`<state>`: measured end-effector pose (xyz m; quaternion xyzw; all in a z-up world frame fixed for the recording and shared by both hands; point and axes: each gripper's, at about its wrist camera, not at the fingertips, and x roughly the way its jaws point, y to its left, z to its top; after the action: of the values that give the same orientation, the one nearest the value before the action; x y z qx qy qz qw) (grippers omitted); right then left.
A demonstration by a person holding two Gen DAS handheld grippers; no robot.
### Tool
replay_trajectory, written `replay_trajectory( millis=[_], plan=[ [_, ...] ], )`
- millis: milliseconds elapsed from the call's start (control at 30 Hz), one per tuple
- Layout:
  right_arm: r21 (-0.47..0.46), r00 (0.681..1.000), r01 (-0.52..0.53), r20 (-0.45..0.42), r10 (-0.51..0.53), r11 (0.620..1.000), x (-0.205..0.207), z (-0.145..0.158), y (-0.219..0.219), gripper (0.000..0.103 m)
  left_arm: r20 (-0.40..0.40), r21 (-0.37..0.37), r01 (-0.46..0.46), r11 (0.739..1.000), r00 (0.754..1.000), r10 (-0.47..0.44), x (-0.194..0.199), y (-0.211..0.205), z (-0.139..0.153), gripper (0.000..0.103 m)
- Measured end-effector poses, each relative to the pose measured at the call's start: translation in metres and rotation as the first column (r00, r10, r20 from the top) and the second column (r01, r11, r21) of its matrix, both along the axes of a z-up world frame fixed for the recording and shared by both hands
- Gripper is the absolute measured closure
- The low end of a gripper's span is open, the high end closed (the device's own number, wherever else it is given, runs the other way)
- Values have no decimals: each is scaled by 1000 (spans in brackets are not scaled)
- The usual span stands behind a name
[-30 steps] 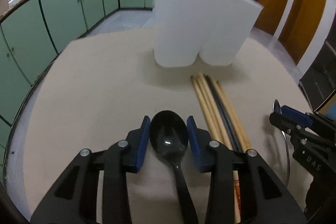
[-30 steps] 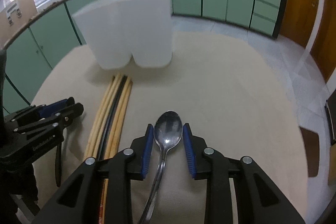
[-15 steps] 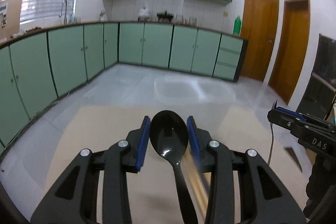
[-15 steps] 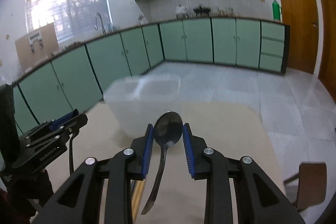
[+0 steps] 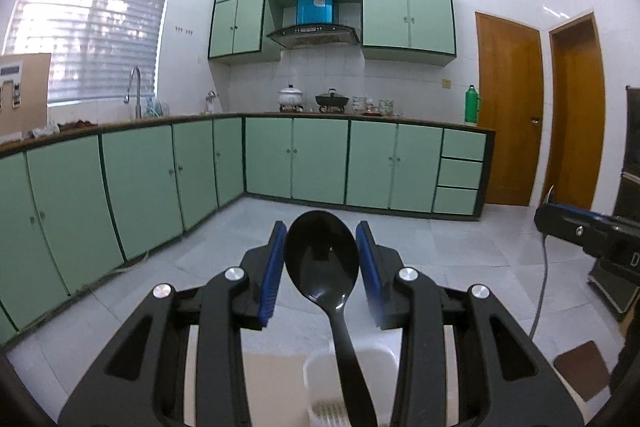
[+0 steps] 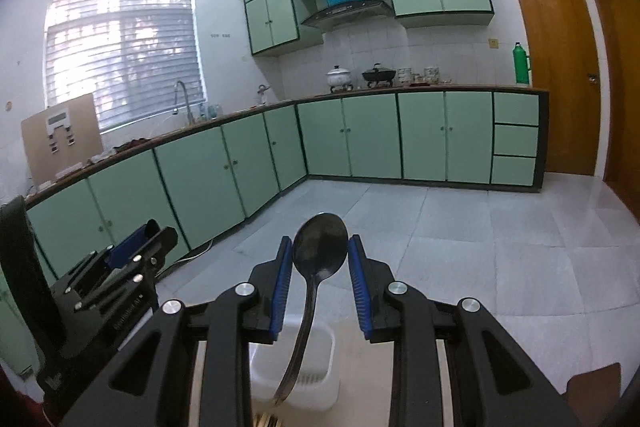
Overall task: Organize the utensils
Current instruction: 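Carry both spoons over the white holder and open both tools to drop them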
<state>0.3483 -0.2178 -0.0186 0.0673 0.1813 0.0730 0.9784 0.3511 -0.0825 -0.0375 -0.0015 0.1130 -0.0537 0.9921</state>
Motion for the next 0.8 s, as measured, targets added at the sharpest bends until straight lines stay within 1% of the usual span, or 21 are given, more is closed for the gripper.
replay_trajectory(
  millis=[100, 200, 300, 433, 500, 533, 600, 633, 667, 733, 800],
  plan=[
    [-41, 999, 32, -7, -33, 999, 19, -9, 6, 75, -2, 28, -11, 1000, 1000, 11, 18, -8, -8, 69],
    [-65, 998, 49, -30, -51, 997, 37, -22, 9, 75, -30, 43, -11, 999, 999, 12, 31, -12, -19, 69],
    [-94, 997, 37, -58, -43, 995, 42, -35, 17, 75, -69, 35, 9, 999, 998, -7, 34, -7, -34, 68],
    [-97, 994, 2, -111, -13, 995, 42, -55, 26, 74, -91, 31, 28, 999, 996, -26, 30, -3, -46, 66],
    [-99, 993, 0, -116, -11, 995, 38, -59, 28, 74, -97, 21, 42, 999, 995, -40, 25, -2, -50, 61],
    [-101, 994, 1, -112, -12, 995, 35, -60, 29, 74, -94, 19, 45, 999, 995, -43, 21, -2, -51, 59],
    [-100, 994, 6, -111, -17, 995, 30, -60, 28, 70, -96, 17, 52, 999, 994, -50, 16, 0, -53, 57],
    [-97, 994, 10, -108, -20, 995, 28, -59, 27, 66, -94, 17, 53, 998, 994, -51, 11, 1, -54, 56],
    [-93, 995, 16, -101, -26, 996, 24, -58, 26, 63, -92, 16, 53, 998, 994, -52, 7, 3, -54, 54],
    [-88, 995, 23, -92, -31, 996, 13, -57, 24, 60, -90, -1, 47, 999, 995, -47, -5, 9, -53, 49],
    [-77, 995, 34, -92, -41, 996, -3, -58, 19, 53, -92, -16, 40, 999, 995, -41, -20, 16, -52, 44]
  ],
)
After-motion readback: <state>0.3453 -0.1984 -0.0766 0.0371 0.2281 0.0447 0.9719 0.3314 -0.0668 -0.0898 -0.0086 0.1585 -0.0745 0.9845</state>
